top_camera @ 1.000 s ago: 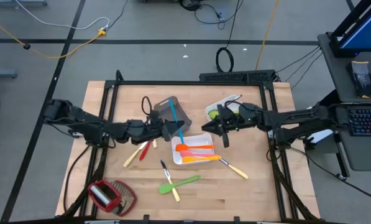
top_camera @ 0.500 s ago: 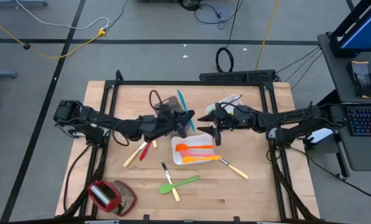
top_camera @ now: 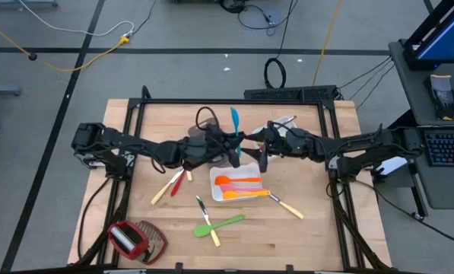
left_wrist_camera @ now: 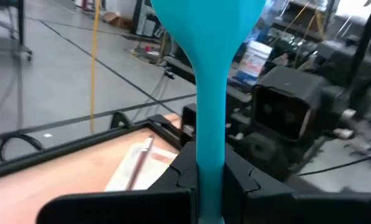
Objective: Pick & Place Kitchen Items
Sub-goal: Put the blue spatula into bottom white bin
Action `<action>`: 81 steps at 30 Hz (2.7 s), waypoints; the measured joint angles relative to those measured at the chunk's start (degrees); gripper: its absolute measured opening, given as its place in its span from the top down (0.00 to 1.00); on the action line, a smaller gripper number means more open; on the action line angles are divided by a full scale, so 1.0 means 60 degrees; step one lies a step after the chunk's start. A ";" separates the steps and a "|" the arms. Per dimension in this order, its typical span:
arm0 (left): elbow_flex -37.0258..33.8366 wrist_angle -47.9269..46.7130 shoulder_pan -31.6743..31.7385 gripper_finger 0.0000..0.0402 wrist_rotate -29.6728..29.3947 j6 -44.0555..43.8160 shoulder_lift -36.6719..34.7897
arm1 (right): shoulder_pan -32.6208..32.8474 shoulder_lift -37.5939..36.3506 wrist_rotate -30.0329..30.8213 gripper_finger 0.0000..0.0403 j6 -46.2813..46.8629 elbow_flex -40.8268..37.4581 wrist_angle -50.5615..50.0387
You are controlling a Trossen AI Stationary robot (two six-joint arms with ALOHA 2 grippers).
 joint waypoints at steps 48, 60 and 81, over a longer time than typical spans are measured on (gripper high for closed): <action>-0.0004 0.0736 0.0459 0.95 0.0894 -0.0429 0.0637 | 0.0066 0.0627 0.1590 0.90 0.1632 0.0015 0.0187; -0.0007 0.0185 0.0733 0.75 0.1545 -0.1221 0.0623 | 0.0052 0.0619 0.1460 0.93 0.1891 0.0001 -0.0107; 0.0000 -0.3990 0.0445 0.33 0.3362 -0.2504 -0.0412 | -0.0517 -0.0664 0.2014 0.93 0.1169 -0.0008 -0.2050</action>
